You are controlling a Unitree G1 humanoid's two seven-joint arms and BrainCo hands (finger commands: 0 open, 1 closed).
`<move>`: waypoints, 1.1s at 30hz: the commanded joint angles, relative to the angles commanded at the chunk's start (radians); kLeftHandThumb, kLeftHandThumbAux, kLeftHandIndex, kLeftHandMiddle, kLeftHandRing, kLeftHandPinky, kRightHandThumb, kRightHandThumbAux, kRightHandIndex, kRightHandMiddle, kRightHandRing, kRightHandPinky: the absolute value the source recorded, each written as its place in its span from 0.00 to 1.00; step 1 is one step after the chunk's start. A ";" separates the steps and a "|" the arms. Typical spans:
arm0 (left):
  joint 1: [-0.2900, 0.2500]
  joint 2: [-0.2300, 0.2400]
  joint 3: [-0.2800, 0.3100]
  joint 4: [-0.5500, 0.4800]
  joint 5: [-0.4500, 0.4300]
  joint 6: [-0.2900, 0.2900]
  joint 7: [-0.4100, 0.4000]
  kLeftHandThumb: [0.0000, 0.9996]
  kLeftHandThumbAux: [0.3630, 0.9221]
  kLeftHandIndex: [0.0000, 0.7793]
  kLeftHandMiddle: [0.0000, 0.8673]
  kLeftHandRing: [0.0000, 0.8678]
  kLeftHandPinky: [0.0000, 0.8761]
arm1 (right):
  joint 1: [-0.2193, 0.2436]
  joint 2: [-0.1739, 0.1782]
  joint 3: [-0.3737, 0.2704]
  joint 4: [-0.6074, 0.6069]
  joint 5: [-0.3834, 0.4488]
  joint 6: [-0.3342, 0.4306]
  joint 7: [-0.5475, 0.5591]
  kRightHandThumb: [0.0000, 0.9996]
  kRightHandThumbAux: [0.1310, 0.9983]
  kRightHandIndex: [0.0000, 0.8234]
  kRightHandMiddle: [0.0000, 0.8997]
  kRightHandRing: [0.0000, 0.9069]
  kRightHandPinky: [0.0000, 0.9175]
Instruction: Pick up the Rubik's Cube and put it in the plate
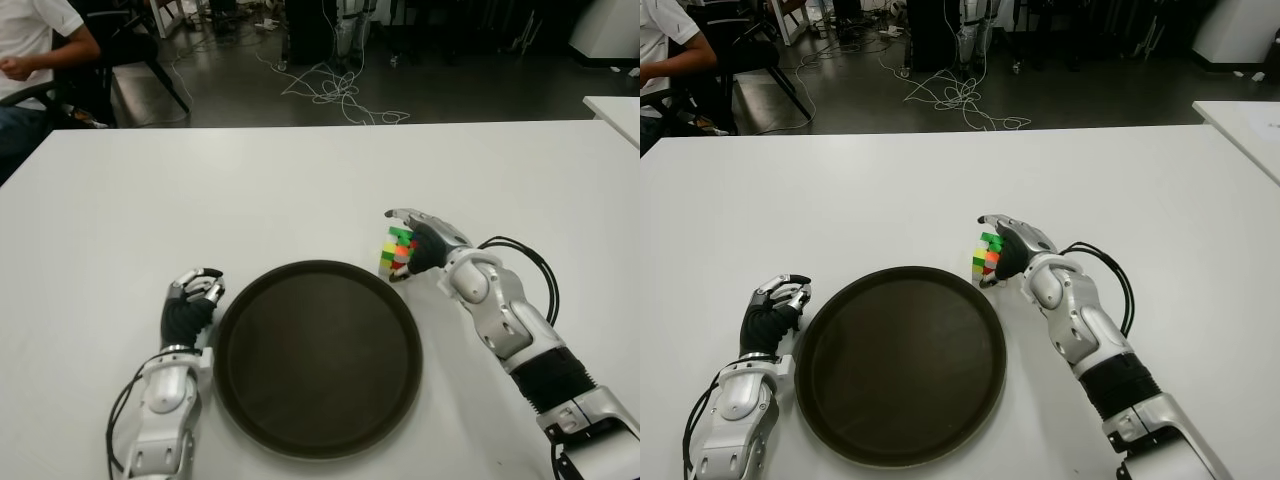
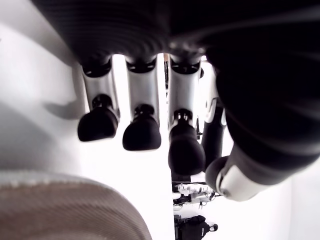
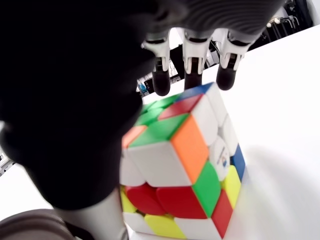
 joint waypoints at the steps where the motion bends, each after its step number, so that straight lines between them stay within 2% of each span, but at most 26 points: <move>1: 0.000 0.000 0.000 0.000 0.001 0.001 0.000 0.71 0.61 0.57 0.92 0.93 0.90 | 0.000 0.000 0.001 0.001 -0.001 0.000 -0.001 0.00 0.93 0.08 0.15 0.16 0.16; 19: 0.006 -0.003 -0.002 -0.019 -0.001 0.015 -0.001 0.71 0.61 0.57 0.92 0.93 0.91 | 0.002 -0.003 0.008 0.002 0.002 -0.003 0.017 0.00 0.93 0.07 0.12 0.12 0.12; 33: 0.005 -0.008 0.001 -0.020 -0.010 0.023 0.000 0.71 0.61 0.57 0.92 0.93 0.91 | 0.010 0.003 -0.003 0.022 0.013 -0.053 -0.017 0.00 0.94 0.06 0.12 0.12 0.13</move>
